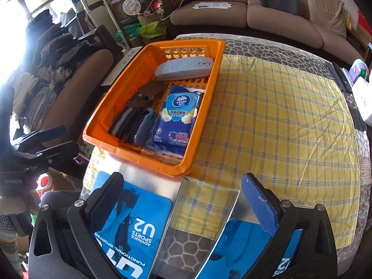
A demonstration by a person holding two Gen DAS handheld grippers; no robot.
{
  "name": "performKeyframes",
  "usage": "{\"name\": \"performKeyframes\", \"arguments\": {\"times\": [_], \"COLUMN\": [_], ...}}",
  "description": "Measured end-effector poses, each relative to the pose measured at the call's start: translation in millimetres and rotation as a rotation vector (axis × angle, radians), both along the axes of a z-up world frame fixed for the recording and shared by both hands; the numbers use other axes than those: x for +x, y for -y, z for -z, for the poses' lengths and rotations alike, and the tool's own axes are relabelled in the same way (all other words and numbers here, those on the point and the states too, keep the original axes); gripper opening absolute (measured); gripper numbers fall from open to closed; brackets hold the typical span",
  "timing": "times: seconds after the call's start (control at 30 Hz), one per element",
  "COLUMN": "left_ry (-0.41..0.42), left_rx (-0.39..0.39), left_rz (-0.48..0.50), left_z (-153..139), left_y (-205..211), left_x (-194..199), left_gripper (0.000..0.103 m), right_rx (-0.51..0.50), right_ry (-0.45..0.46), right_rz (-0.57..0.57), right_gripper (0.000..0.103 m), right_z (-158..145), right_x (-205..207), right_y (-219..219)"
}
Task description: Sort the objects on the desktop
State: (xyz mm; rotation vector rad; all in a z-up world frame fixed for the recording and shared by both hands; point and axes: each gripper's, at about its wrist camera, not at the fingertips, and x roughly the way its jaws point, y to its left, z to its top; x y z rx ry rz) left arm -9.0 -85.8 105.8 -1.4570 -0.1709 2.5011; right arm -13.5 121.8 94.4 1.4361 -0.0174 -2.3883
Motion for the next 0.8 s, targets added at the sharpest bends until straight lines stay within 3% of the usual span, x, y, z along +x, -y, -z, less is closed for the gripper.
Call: {"name": "performKeyframes", "arguments": {"times": [0.27, 0.8], "left_ry": [-0.026, -0.083], "left_rx": [-0.01, 0.013], "left_rz": [-0.024, -0.056], "left_z": [16, 64], "left_y": [-19, -71], "left_x": [11, 27], "left_gripper": [0.103, 0.103], "right_rx": [0.06, 0.137], "right_ry": [-0.081, -0.099], "right_rz": [0.098, 0.274], "right_gripper": [0.103, 0.103], "right_z": [9, 66], "right_x": [17, 40], "right_y": [-19, -90]}}
